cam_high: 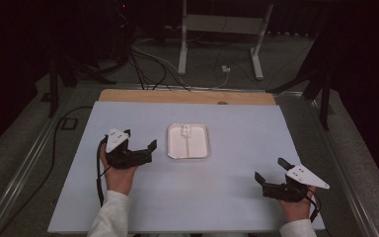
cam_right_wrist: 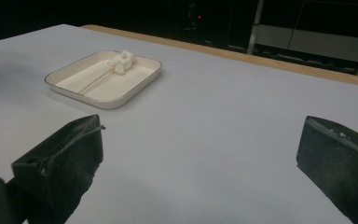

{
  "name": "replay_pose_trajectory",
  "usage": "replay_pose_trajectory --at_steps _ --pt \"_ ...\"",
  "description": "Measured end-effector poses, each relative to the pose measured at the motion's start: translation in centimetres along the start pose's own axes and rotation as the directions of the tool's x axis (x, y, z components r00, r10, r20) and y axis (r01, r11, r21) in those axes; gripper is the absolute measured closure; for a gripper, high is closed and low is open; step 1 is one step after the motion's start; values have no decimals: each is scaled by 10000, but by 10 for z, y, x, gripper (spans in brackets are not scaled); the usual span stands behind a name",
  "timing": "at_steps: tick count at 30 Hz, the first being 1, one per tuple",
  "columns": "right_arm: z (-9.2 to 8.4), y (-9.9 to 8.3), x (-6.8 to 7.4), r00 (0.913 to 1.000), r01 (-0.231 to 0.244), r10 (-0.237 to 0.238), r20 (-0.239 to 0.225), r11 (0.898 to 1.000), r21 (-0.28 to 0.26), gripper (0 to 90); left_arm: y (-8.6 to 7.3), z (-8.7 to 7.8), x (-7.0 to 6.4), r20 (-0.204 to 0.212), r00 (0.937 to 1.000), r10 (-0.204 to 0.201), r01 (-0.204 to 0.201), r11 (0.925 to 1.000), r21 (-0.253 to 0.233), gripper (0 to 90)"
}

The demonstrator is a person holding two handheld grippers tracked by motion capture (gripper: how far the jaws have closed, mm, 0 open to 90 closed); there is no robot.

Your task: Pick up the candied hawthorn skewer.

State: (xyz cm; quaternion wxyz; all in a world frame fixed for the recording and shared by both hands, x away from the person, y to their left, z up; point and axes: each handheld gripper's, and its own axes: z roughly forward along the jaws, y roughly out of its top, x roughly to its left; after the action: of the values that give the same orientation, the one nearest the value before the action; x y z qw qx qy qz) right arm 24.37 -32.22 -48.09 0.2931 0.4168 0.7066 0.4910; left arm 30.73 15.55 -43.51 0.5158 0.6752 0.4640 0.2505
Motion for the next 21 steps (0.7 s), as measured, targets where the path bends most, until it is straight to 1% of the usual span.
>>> replay_pose_trajectory --at_steps 6,12,17,21 --pt "0 0 0 10000 33 -33 -26 10000 20 8 -1 20 -9 169 9998 -55 51 9997 254 12" --pt "0 0 0 10000 26 -26 -36 10000 6 7 -3 41 -16 233 9997 -22 8 9981 609 12" --pt "1 0 0 10000 40 -39 -60 10000 15 8 -5 55 -20 228 9997 -131 114 9972 744 12" --pt "1 0 1 10000 70 -70 -67 10000 36 8 -6 65 -24 262 9996 -104 82 9963 853 12"
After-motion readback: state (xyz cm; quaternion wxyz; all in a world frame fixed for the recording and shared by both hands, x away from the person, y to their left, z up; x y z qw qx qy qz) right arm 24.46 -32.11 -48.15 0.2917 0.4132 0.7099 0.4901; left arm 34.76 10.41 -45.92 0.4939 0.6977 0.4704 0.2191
